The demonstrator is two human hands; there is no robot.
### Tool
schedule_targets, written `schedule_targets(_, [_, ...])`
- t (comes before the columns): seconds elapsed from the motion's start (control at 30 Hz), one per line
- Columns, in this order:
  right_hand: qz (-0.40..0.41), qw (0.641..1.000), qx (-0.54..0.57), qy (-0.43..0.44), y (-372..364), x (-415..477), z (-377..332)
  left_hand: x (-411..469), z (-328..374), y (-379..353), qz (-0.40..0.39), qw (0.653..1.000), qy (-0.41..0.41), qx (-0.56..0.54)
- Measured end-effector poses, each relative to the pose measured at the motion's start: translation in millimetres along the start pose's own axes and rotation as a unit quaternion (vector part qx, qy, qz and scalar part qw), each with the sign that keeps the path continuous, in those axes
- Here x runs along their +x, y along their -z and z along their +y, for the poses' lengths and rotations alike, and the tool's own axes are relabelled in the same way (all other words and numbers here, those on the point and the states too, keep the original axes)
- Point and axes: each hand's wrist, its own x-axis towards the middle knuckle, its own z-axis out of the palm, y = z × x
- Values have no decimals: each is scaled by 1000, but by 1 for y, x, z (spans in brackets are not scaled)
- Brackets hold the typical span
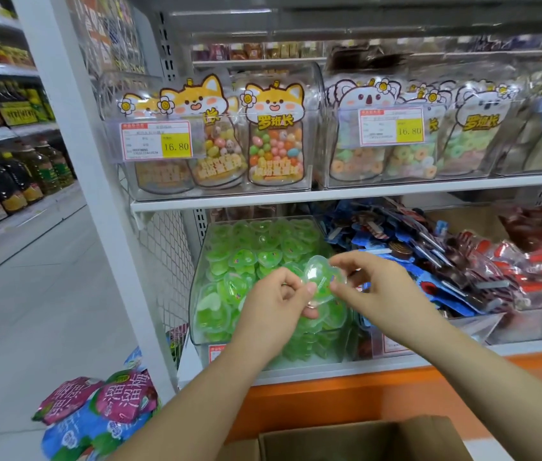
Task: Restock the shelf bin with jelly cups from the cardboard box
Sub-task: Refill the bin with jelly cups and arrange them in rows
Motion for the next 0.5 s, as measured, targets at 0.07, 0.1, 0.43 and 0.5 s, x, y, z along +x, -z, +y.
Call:
schedule_targets(0.07, [-21,995,-75,66,2,4,1,5,0,6,-7,998,-28,56])
schedule_targets(0.1, [-36,991,-99,87,4,7,1,8,1,10,-16,995,-43,85])
schedule_targets(0.43, [-8,985,108,-133,3,45,15,72,-12,29,12,968,-96,233])
schedule_targets(0.5, [31,976,124,-175,-4,54,22,91,-21,35,-13,925,-80,371])
